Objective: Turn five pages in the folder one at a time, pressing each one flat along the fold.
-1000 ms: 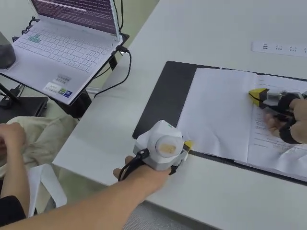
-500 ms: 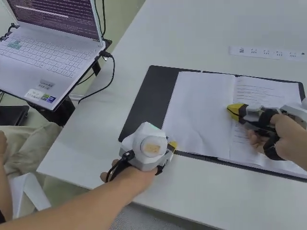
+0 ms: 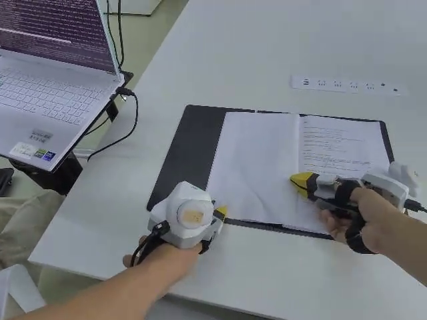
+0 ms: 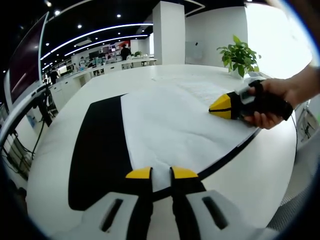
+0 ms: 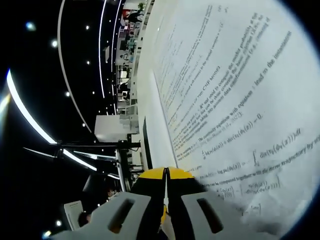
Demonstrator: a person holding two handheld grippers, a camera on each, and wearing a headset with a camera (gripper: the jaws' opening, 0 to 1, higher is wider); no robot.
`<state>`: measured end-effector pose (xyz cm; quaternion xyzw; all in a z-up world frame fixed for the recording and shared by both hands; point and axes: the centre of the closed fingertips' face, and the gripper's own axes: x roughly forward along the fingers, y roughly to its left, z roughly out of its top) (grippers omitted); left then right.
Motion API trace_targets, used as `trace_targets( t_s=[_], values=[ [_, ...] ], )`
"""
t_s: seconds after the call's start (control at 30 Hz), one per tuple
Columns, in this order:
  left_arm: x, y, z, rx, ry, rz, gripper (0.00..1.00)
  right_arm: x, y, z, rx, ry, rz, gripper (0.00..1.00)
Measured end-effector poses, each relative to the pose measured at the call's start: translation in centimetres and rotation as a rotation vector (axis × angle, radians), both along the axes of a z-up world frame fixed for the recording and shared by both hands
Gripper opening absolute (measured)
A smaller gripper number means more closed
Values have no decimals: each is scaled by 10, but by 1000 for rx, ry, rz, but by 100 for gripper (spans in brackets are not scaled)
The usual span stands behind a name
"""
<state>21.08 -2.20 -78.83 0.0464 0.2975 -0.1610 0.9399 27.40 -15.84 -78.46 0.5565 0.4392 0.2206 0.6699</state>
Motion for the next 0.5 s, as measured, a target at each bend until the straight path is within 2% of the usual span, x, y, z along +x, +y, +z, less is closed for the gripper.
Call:
trace_targets(
  t_s=[0.5],
  values=[
    [0, 0, -1, 5, 0, -3, 12, -47, -3, -6, -8, 15, 30, 0]
  ],
)
